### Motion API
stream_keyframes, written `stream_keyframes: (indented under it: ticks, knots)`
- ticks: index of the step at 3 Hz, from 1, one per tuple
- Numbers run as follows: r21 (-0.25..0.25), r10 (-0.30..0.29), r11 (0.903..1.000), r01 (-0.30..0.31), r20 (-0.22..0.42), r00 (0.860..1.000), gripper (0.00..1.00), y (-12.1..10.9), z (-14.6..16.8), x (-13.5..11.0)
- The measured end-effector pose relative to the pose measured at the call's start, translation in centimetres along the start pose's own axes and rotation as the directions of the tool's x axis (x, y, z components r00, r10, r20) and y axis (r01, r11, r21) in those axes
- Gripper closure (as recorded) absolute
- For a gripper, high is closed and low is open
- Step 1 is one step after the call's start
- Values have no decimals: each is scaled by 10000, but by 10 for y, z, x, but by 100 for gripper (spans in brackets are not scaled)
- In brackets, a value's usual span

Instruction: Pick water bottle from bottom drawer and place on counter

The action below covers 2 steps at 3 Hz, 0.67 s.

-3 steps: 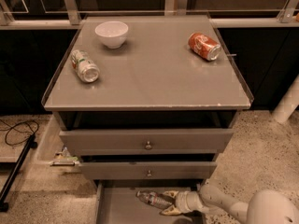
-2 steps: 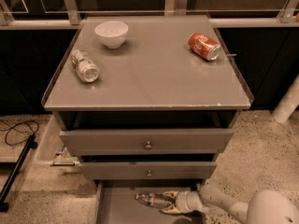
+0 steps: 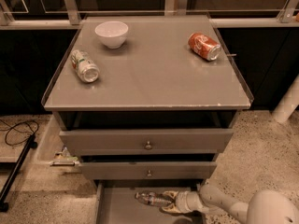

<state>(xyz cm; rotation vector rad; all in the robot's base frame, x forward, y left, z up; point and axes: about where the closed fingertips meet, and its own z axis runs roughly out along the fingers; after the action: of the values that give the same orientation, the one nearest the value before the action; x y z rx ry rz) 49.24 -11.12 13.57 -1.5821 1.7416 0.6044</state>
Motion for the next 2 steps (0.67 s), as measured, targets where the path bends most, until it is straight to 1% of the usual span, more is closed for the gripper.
stream_keyframes:
  ticks: [1, 2]
  knots:
    - [-12, -4, 10000, 4, 15, 10000, 100, 2, -1, -2]
    - [24, 47, 10000, -47, 295, 9996, 100, 6, -18, -9]
